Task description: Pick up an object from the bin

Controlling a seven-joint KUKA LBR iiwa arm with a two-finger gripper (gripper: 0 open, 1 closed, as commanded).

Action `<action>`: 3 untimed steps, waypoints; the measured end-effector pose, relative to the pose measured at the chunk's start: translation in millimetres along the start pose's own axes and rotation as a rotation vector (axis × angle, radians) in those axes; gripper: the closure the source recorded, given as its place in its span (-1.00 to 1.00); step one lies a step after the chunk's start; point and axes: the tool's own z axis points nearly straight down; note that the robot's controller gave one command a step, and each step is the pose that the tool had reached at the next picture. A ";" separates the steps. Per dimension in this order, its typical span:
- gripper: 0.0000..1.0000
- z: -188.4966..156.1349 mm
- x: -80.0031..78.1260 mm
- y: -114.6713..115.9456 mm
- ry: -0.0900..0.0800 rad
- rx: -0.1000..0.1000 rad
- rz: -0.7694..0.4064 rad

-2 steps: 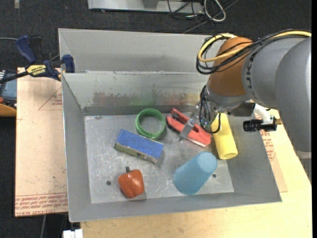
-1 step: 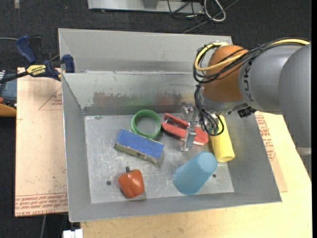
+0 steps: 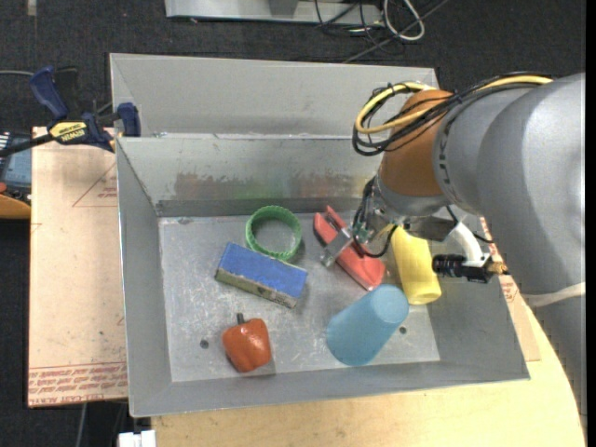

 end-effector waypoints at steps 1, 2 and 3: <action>1.00 0.1 0.5 -0.6 0.000 -0.001 0.008; 1.00 -2.3 0.9 -0.7 0.000 0.000 0.006; 1.00 -18.4 3.3 -4.0 0.009 0.012 0.005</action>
Offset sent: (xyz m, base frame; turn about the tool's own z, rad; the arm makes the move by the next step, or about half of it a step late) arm -0.0008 0.0001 0.0096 0.0081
